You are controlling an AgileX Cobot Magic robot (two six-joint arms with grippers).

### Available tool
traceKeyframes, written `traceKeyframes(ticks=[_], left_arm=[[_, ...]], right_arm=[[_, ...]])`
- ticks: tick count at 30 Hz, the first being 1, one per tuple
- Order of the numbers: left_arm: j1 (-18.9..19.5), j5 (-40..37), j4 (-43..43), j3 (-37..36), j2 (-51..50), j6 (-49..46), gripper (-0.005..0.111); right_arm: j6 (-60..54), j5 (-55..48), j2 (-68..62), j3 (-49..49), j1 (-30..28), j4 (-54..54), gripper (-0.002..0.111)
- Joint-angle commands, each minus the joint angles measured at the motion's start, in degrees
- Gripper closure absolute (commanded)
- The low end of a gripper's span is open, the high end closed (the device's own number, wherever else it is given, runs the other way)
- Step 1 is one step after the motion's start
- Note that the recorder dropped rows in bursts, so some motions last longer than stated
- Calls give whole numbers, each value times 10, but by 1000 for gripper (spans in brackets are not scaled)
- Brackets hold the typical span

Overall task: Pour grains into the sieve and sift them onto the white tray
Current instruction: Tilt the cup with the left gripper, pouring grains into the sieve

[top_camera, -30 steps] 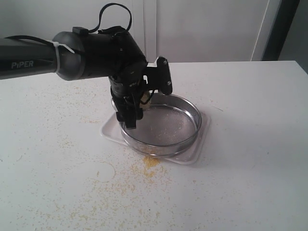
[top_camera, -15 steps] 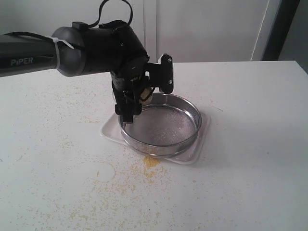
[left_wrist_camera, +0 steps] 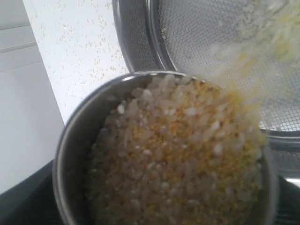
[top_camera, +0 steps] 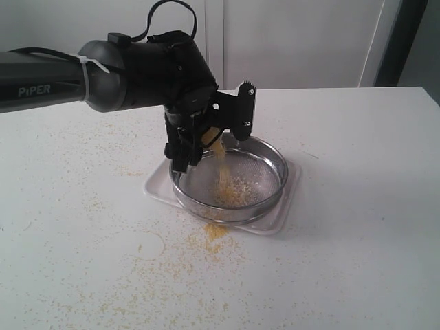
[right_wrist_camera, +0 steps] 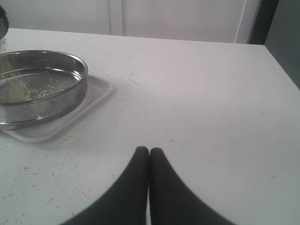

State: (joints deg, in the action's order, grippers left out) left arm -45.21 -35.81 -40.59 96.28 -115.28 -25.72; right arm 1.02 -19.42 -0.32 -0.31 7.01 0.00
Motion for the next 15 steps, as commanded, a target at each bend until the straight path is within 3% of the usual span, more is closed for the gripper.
traceKeyframes(ticks=[1,6,15], left_arm=[[-2,2,-12,4,6,0,107],[-2,2,-51,4,6,-3,107],[-2,15,-48,4,6,-43,107]], right_arm=[[1,2,3,3,3,0,108],[1,2,3,3,3,0,108],[2,2,3,3,3,0,108]])
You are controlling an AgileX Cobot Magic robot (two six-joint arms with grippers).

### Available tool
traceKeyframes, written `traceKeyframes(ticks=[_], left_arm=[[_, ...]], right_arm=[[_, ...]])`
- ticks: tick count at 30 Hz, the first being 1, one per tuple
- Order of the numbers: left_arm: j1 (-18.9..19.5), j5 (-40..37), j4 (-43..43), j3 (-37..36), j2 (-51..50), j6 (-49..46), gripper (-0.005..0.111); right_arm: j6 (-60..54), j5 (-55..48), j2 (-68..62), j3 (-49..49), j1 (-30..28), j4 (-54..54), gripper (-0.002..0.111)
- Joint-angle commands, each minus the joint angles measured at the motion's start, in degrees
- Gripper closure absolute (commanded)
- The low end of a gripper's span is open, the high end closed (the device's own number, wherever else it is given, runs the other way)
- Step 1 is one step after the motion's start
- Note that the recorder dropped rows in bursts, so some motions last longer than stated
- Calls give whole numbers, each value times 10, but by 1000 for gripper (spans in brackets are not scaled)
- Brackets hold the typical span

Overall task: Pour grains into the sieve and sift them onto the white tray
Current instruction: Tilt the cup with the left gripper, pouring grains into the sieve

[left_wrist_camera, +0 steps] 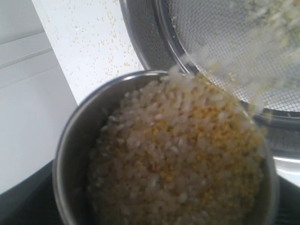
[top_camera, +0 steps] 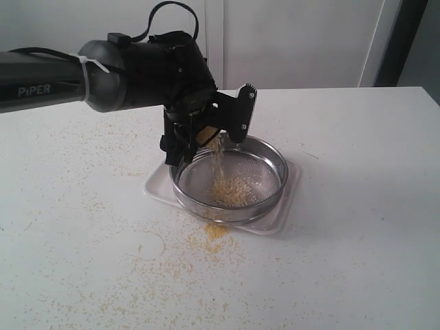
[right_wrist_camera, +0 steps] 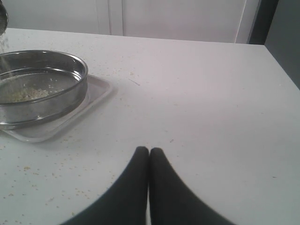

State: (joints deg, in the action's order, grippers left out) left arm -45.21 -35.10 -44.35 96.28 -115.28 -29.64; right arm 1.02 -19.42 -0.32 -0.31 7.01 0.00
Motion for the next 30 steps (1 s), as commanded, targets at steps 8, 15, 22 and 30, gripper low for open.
traceKeyframes(ticks=[8,15,22,30], left_arm=[[-2,10,-11,4,6,-13,107],[-10,9,-20,4,6,-12,107],[-19,-8,-54,4,-18,-11,107],[-29,-5,-80,4,-35,18,107]], right_arm=[[2,2,3,3,3,0,108],[2,2,3,3,3,0,108],[2,2,3,3,3,0,108],[2,2,3,3,3,0,108]])
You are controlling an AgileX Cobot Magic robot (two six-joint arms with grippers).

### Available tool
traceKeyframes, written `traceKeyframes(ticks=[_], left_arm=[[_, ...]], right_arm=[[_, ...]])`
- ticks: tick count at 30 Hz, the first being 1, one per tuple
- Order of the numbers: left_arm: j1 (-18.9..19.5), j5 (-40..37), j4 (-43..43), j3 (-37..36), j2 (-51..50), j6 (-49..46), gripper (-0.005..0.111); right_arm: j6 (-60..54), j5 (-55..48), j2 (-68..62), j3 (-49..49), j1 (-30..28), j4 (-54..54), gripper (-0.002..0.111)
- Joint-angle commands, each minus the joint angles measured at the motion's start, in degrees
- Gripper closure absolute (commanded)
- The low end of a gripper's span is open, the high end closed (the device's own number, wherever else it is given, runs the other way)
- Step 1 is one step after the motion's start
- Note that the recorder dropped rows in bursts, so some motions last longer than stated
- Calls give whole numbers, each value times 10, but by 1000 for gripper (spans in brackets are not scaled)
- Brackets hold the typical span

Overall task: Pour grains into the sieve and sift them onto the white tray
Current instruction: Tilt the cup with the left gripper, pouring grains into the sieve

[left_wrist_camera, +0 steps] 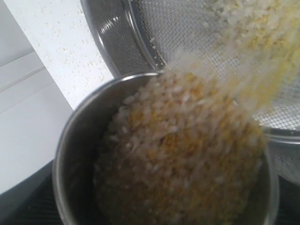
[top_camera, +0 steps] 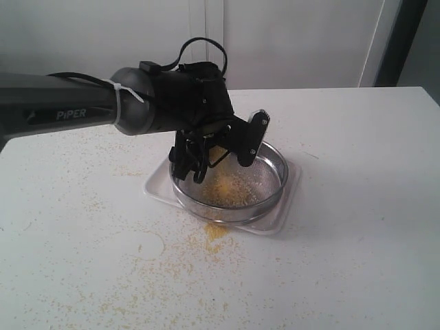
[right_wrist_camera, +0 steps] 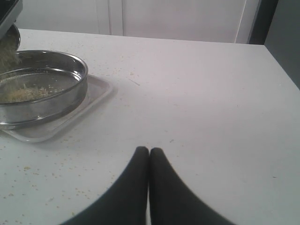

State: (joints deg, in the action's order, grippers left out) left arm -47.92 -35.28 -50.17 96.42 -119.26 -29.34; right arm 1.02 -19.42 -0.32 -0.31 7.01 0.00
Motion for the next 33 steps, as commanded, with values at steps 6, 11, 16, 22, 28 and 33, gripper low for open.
traceKeyframes(ticks=[6,11,16,22,28,33], left_arm=[[-2,-3,-43,3,5,15,107],[-2,-2,-48,3,5,15,107],[-2,-1,-62,3,5,9,107],[-2,19,-83,3,5,8,107],[-2,25,-98,3,5,-20,107],[-2,25,-109,3,5,-31,107]], right_arm=[[2,2,3,3,3,0,108],[2,2,3,3,3,0,108],[2,2,3,3,3,0,108],[2,2,3,3,3,0,108],[2,2,3,3,3,0,108],[2,2,3,3,3,0,108]])
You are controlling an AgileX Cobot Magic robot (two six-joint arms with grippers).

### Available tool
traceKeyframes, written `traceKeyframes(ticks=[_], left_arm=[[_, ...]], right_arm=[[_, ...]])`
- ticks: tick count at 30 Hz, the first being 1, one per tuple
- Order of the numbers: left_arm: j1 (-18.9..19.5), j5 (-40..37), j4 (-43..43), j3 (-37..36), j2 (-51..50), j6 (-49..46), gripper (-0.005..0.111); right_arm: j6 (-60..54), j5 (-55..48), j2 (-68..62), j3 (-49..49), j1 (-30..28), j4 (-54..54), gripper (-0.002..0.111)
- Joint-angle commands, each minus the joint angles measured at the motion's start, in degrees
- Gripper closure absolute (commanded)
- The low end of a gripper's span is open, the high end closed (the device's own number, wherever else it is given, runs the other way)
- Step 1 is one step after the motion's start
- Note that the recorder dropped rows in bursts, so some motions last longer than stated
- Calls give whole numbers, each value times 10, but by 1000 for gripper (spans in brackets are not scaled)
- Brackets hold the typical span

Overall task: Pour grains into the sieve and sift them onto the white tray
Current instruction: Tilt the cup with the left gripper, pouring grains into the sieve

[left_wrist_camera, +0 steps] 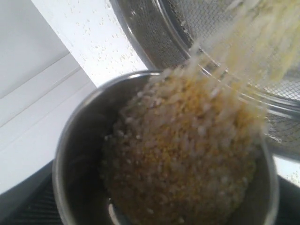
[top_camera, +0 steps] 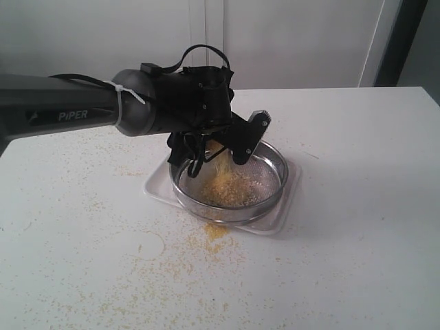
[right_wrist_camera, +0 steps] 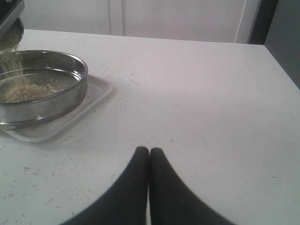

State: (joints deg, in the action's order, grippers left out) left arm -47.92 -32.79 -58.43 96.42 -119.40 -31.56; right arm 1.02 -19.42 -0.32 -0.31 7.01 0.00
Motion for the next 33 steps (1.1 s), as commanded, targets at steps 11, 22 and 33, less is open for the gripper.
traceKeyframes(ticks=[11,22,33], left_arm=[[-2,7,-41,3,6,-75,107],[-2,13,-85,3,6,-75,107],[-21,-11,-191,3,-2,4,107]], right_arm=[[2,2,3,3,3,0,108],[2,2,3,3,3,0,108],[2,2,3,3,3,0,108]])
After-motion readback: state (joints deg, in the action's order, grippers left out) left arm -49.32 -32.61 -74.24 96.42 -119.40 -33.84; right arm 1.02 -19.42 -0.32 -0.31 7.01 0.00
